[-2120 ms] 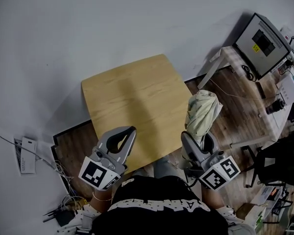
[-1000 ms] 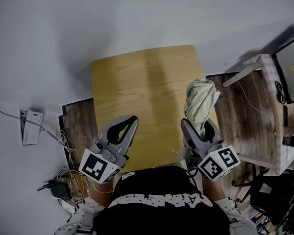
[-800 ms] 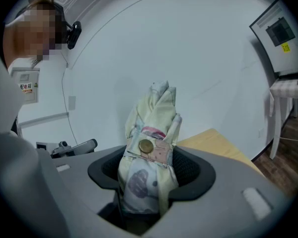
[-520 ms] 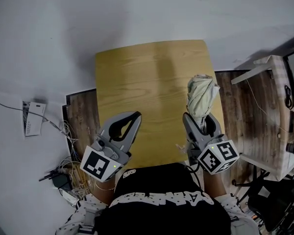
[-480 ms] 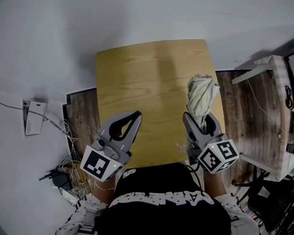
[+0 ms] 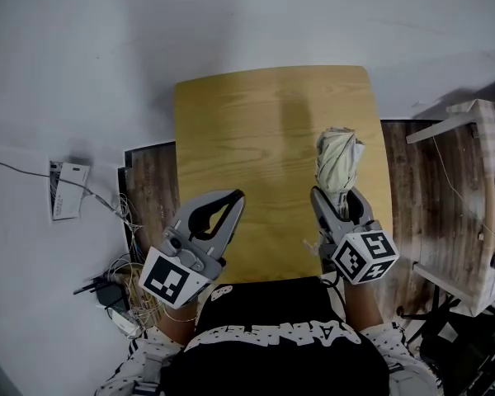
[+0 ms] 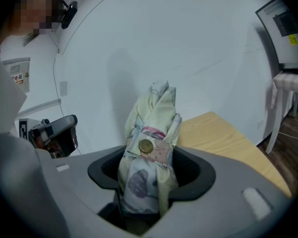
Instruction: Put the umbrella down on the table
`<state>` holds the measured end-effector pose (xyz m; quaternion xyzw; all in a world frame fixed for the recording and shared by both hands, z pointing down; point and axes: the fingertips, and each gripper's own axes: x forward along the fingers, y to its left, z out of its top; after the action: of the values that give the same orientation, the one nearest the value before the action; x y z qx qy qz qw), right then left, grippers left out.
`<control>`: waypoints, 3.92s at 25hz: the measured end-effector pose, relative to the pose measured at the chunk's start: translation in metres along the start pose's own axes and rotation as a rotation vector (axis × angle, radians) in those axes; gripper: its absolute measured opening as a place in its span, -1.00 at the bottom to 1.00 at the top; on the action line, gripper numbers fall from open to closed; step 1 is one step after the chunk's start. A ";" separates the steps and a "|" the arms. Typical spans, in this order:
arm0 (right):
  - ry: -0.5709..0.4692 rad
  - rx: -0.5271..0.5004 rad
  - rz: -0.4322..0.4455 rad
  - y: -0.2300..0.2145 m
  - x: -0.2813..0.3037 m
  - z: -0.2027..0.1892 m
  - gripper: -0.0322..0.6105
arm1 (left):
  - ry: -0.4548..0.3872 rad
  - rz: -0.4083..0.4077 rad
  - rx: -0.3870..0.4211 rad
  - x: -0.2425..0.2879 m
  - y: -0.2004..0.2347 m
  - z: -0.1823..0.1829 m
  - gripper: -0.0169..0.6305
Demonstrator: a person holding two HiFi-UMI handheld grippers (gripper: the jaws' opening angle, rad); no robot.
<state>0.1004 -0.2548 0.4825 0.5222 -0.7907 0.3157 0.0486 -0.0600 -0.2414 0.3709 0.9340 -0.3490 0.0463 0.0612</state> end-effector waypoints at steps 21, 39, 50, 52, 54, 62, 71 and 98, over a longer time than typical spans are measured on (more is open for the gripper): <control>0.153 -0.037 -0.073 -0.032 0.036 -0.047 -0.06 | 0.046 0.034 -0.018 0.000 0.001 -0.012 -0.95; 0.292 -0.144 -0.139 -0.046 0.065 -0.079 -0.06 | 0.075 0.101 -0.050 -0.012 0.009 -0.025 -0.95; 0.370 -0.170 -0.175 -0.054 0.078 -0.097 -0.05 | 0.074 0.125 -0.063 -0.015 0.016 -0.028 -0.95; 0.380 -0.168 -0.185 -0.056 0.079 -0.100 -0.05 | 0.074 0.126 -0.065 -0.015 0.015 -0.028 -0.95; 0.385 -0.161 -0.193 -0.059 0.079 -0.102 -0.05 | 0.078 0.125 -0.063 -0.015 0.015 -0.029 -0.95; 0.401 -0.158 -0.215 -0.063 0.081 -0.105 -0.04 | 0.077 0.107 -0.057 -0.013 0.013 -0.027 -0.95; 0.361 -0.181 -0.232 -0.062 0.079 -0.099 0.00 | 0.066 0.074 -0.045 -0.015 0.007 -0.024 -0.95; 0.001 -0.192 -0.383 -0.019 -0.009 -0.029 -0.85 | -0.071 0.014 -0.017 -0.040 -0.010 0.004 -0.95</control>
<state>0.1132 -0.2363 0.5102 0.6558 -0.7034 0.2243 0.1575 -0.0832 -0.2084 0.3608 0.9320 -0.3580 0.0105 0.0564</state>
